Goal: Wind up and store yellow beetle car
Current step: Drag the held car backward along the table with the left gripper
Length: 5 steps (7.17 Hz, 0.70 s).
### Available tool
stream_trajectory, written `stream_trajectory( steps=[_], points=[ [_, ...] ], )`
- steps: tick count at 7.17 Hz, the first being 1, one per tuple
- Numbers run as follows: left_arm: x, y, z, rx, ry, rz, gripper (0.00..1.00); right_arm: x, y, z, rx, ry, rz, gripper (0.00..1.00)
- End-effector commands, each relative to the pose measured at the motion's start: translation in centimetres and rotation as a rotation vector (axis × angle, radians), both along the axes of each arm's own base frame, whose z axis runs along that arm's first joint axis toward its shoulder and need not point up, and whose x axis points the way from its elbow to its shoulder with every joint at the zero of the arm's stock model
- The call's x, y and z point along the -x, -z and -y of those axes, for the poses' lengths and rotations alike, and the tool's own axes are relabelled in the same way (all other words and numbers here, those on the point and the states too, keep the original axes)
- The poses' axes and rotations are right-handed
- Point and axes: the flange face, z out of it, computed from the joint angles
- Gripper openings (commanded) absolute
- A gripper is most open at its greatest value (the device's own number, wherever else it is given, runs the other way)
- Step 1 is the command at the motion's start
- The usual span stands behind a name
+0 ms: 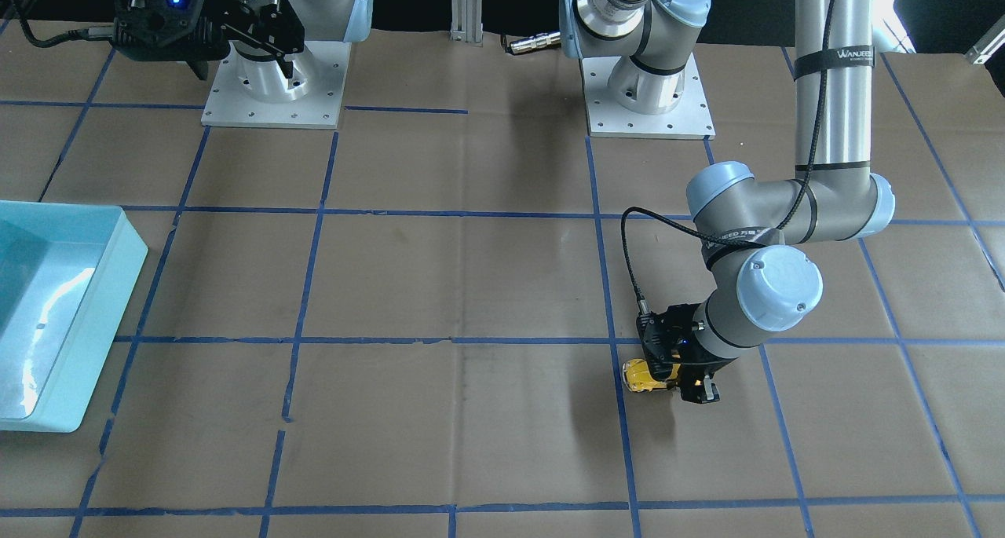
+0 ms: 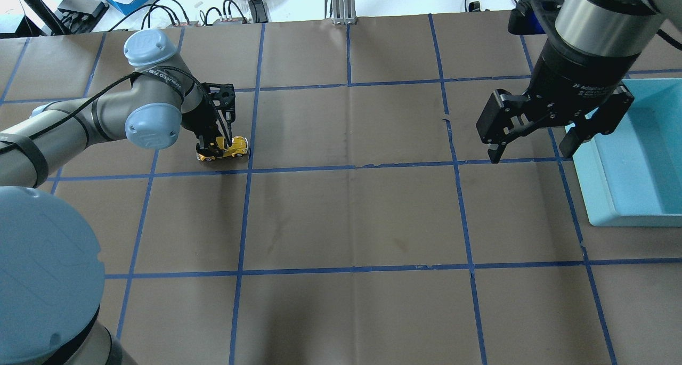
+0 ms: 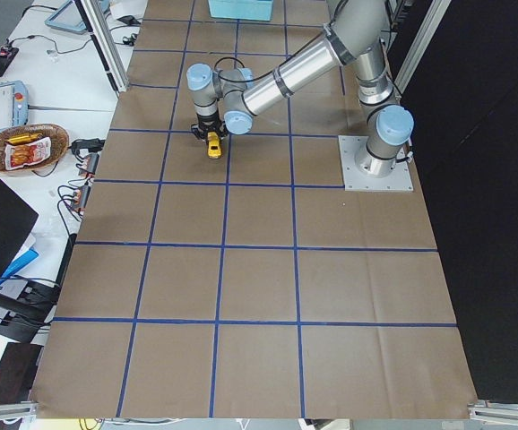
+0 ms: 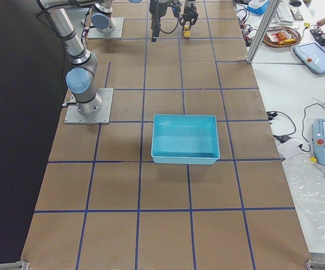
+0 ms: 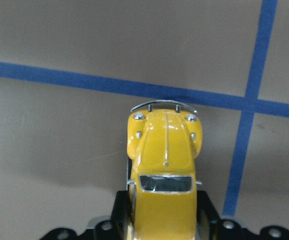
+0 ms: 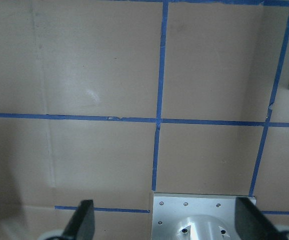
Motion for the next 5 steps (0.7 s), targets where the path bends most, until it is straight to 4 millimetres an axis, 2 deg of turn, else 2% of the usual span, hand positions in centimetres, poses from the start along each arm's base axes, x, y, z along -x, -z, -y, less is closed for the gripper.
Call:
stream_trajectory(
  steps=[1,5],
  points=[
    [-0.26,0.06,-0.07,-0.004,-0.003,0.002,0.0,0.0,0.0,0.0,0.0,0.0,0.0,0.99],
    [-0.88,-0.08,-0.04,-0.006,0.01,0.026,0.0,0.0,0.0,0.0,0.0,0.0,0.0,0.99]
  ],
)
